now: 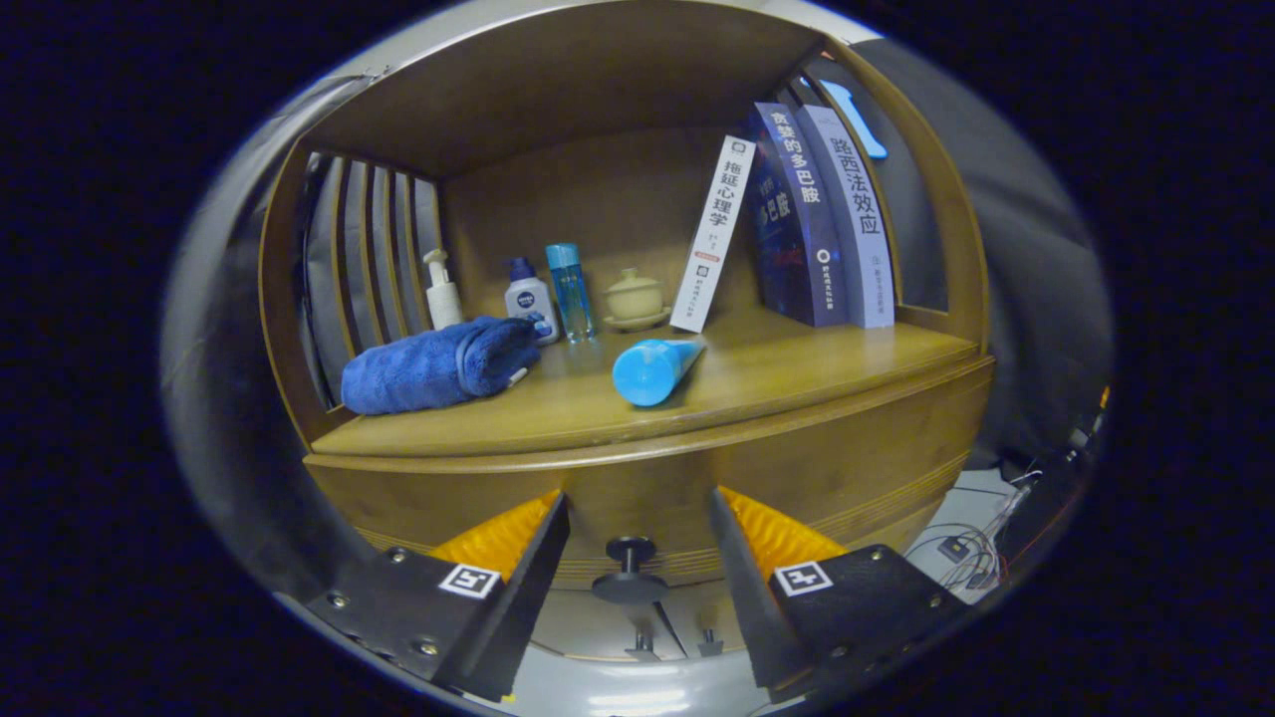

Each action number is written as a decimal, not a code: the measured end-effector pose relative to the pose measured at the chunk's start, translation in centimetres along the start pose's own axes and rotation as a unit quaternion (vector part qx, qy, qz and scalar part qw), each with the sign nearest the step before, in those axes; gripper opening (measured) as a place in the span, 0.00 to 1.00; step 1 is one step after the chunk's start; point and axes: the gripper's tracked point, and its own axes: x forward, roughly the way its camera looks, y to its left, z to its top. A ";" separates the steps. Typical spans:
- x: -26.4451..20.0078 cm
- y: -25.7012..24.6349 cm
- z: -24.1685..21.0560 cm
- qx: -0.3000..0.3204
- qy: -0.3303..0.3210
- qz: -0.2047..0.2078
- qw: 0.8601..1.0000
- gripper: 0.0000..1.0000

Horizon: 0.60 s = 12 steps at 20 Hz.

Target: Pull open the drawer, take out the items inside it, and place them on the countertop above the cabinet.

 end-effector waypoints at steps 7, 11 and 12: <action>-1.0 1.7 0.8 -0.040 0.008 0.008 0.999 0.85; -3.1 5.1 2.7 -0.043 -0.018 0.066 0.997 0.85; -3.8 6.0 3.5 -0.048 -0.027 0.080 0.995 0.85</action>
